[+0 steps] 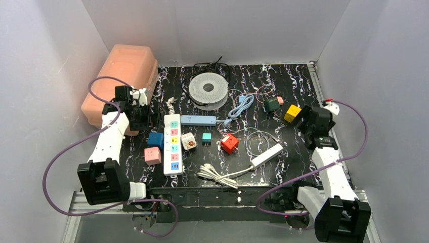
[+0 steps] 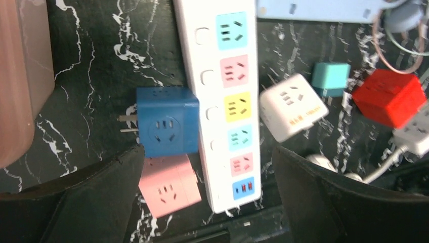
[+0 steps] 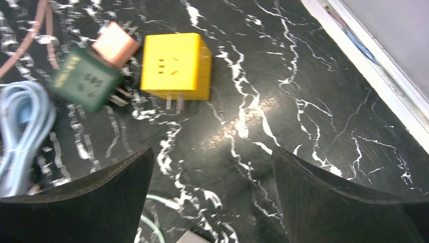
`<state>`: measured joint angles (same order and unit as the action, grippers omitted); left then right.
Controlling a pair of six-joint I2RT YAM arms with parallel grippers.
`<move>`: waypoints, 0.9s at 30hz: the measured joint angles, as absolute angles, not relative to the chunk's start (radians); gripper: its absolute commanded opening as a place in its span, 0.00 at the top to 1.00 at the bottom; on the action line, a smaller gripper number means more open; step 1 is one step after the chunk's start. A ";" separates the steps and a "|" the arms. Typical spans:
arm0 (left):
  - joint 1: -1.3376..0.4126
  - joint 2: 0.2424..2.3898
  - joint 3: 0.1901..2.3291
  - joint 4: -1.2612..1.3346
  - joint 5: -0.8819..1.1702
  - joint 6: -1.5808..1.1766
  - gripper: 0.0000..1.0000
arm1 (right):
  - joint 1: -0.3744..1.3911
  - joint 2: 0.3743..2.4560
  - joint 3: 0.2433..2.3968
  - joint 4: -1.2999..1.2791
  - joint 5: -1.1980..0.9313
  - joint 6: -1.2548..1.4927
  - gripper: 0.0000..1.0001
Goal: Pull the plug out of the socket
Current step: Reset both arms
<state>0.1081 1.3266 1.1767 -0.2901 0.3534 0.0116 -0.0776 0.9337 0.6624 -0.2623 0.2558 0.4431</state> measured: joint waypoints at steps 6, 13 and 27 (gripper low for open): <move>0.112 1.381 0.987 -0.046 0.315 -0.065 0.02 | -0.078 0.995 0.479 0.013 0.356 0.388 0.06; 0.110 1.459 0.781 0.294 0.317 -0.105 0.02 | -0.078 1.120 0.402 0.330 0.336 0.308 0.06; 0.110 1.348 0.550 0.667 0.300 -0.094 0.02 | -0.076 1.189 0.330 0.663 0.236 0.187 0.06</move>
